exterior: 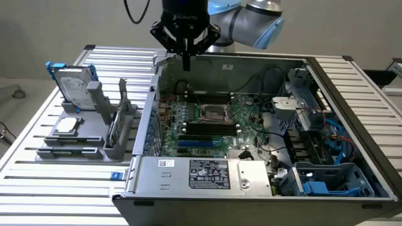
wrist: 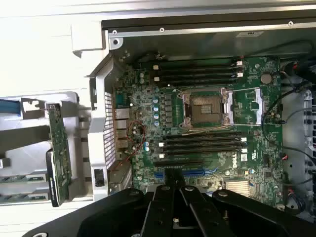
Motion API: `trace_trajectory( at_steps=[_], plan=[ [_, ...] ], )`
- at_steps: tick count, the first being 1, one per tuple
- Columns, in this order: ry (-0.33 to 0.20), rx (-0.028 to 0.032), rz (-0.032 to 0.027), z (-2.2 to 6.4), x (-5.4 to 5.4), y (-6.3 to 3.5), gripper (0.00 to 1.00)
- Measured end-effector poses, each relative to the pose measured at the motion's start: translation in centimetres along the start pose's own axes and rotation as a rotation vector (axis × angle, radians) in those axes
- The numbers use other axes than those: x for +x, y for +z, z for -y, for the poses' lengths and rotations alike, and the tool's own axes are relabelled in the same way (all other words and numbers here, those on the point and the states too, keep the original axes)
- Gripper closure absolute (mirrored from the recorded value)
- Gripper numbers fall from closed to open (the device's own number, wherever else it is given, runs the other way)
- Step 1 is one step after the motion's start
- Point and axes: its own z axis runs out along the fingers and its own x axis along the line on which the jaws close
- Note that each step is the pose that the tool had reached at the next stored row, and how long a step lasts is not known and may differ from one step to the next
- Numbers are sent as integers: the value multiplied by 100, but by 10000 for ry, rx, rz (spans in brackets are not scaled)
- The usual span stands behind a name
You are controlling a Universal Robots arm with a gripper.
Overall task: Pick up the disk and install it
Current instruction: 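Reach for the disk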
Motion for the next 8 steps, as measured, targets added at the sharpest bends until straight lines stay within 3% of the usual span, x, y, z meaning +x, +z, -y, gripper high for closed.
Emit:
trace_trajectory(
  at_steps=[8],
  plan=[
    [0,0,-3,0,4,0,89]
  ],
)
